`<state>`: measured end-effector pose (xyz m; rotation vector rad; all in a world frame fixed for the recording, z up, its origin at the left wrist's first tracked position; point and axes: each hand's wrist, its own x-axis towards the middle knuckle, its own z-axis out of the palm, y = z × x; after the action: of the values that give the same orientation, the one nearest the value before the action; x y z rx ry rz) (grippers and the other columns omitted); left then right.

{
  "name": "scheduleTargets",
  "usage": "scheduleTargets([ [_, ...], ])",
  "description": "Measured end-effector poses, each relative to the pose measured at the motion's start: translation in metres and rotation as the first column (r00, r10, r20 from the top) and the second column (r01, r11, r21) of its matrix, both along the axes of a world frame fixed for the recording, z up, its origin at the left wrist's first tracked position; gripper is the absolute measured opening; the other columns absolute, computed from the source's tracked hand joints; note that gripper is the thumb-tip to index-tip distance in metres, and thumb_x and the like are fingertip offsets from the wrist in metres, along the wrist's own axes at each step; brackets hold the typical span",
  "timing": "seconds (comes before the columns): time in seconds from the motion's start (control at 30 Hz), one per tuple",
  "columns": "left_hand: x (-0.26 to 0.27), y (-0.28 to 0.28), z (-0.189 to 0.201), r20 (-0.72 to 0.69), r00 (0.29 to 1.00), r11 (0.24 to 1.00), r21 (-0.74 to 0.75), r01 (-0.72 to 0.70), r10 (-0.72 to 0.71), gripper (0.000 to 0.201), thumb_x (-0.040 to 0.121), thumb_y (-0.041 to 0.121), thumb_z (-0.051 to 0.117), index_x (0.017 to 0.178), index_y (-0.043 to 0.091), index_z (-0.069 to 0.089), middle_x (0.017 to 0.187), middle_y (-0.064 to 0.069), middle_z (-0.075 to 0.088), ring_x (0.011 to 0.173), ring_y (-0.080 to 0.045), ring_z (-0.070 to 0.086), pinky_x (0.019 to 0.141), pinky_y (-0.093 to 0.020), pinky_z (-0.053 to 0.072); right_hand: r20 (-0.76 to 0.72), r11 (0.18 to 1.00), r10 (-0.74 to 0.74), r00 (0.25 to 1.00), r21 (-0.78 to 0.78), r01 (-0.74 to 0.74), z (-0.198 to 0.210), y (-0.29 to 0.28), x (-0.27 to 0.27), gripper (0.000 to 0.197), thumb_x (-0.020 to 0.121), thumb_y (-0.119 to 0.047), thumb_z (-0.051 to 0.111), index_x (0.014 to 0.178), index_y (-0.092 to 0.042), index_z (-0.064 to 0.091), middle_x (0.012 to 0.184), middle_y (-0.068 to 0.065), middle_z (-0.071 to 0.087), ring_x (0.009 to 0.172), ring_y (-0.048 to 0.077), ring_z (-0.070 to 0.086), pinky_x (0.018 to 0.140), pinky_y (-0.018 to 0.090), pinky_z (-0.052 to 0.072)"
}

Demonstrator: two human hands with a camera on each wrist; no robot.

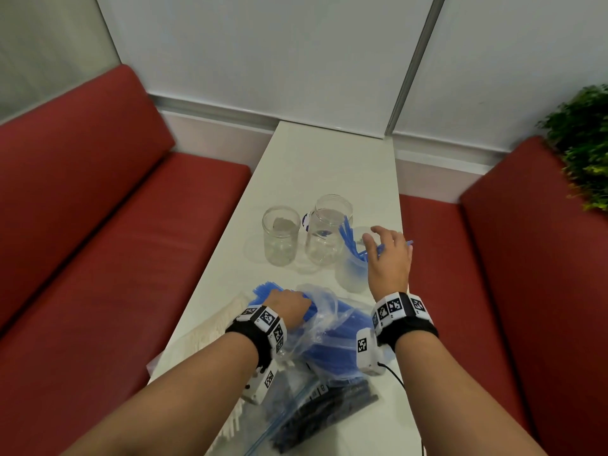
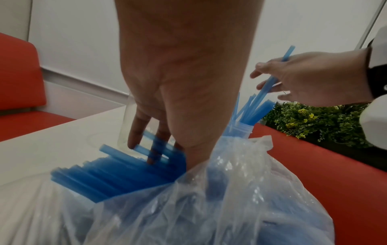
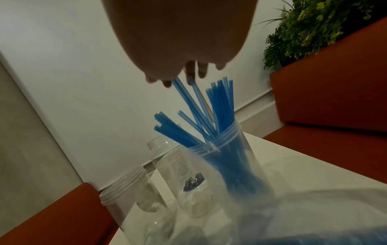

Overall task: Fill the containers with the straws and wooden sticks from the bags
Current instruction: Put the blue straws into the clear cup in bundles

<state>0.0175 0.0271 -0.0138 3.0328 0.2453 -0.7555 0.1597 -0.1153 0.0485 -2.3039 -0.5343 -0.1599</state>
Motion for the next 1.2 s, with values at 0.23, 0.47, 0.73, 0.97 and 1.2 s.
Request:
scheduleTargets([
  [0.23,-0.003,-0.005,0.008,-0.075,0.997,1.000,0.002,-0.022,0.022,0.025,0.099,0.019,0.047,0.118,0.014,0.061,0.122,-0.005,0.062,0.112,-0.025,0.058,0.083,-0.036,0.043,0.125,1.000,0.029,0.992,0.006,-0.030,0.011,0.000,-0.005,0.053,0.105,-0.039,0.046,0.152,-0.017,0.038,0.157,0.011,0.037,0.154,0.029,0.014,0.126,0.050,0.004],
  [0.47,-0.001,-0.002,0.040,-0.137,0.984,0.993,0.047,-0.110,0.115,0.027,0.097,0.014,0.051,0.122,0.012,0.059,0.129,-0.006,0.059,0.120,-0.028,0.055,0.100,-0.040,0.039,0.131,0.992,0.128,0.983,-0.024,-0.126,0.011,-0.007,-0.031,0.077,0.098,-0.059,0.048,0.161,-0.026,0.016,0.168,0.007,0.016,0.157,0.029,-0.002,0.122,0.036,-0.017],
  [0.73,-0.006,0.000,0.081,-0.132,0.981,0.985,0.120,-0.128,0.144,0.032,0.102,0.012,0.041,0.130,0.007,0.056,0.133,-0.008,0.056,0.122,-0.026,0.054,0.100,-0.036,0.041,-0.350,0.726,0.489,0.799,-0.344,-0.595,-0.016,0.017,-0.074,0.058,0.094,-0.015,0.055,0.150,-0.016,0.042,0.153,0.009,0.046,0.150,0.029,0.028,0.123,0.041,0.019],
  [0.97,-0.014,-0.002,0.109,-0.072,0.996,0.985,0.167,-0.036,0.048,0.026,0.099,0.007,0.047,0.119,0.002,0.062,0.122,-0.012,0.063,0.110,-0.028,0.061,0.083,-0.033,0.046,-0.366,0.683,0.399,0.841,-0.493,-0.539,-0.059,0.027,-0.094,0.042,0.099,-0.036,0.055,0.137,-0.020,0.050,0.146,0.004,0.053,0.155,0.023,0.016,0.121,0.057,-0.006],
  [1.2,-0.012,0.011,0.136,0.097,0.995,0.998,0.067,-0.019,0.013,0.027,0.091,0.023,0.067,0.108,0.003,0.063,0.106,-0.012,0.064,0.092,-0.030,0.065,0.073,-0.034,0.051,-0.320,0.750,0.414,0.852,-0.411,-0.518,-0.044,0.033,-0.098,0.005,0.104,-0.024,0.039,0.106,-0.023,0.044,0.087,-0.001,0.066,0.101,0.025,0.065,0.123,0.053,0.004],
])
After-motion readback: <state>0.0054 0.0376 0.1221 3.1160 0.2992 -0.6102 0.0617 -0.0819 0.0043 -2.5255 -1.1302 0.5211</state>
